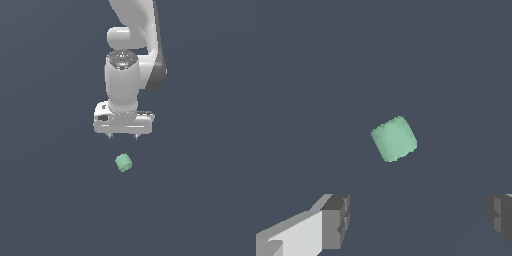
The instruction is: Pick up the object and move it to a goal position.
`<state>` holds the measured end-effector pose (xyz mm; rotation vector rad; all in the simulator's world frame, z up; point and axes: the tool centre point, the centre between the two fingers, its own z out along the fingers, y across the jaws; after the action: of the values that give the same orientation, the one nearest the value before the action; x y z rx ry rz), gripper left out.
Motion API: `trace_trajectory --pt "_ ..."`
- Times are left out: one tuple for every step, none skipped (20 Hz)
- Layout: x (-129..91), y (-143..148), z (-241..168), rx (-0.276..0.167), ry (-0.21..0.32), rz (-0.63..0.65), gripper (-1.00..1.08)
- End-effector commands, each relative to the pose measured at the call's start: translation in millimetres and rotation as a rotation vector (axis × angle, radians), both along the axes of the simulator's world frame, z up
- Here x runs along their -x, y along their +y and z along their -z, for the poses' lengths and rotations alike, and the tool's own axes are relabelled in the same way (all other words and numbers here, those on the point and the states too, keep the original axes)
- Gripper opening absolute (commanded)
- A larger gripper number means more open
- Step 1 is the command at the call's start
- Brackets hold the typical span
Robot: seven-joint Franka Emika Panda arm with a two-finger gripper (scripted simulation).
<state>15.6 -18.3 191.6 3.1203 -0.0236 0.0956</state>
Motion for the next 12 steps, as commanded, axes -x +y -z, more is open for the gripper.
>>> trace_trajectory --pt "-1.1 0.0 2.5 -0.003 0.002 0.027 1.0" --pt "-1.6 0.0 3.7 -0.005 0.002 0.041 1.0" --pt "-2.3 0.0 5.0 -0.006 0.003 0.056 1.0" --pt "-3.0 0.0 6.5 -0.008 0.004 0.072 1.0" --pt "-3.7 0.0 8.0 -0.01 0.005 0.09 1.0" --pt "-4.5 0.0 9.7 -0.012 0.006 0.11 1.0" --pt "-5.3 -0.1 11.6 -0.014 0.007 0.13 1.0" --pt "-6.2 -0.1 13.5 -0.016 0.008 0.152 1.0" --pt "-7.1 -0.1 15.6 -0.018 0.009 0.175 1.0" --pt "-8.1 -0.1 17.8 -0.02 0.01 0.2 1.0" --pt "-9.1 -0.2 20.1 -0.022 0.011 0.226 1.0" --pt "-10.2 -0.2 22.6 -0.024 0.013 0.254 1.0"
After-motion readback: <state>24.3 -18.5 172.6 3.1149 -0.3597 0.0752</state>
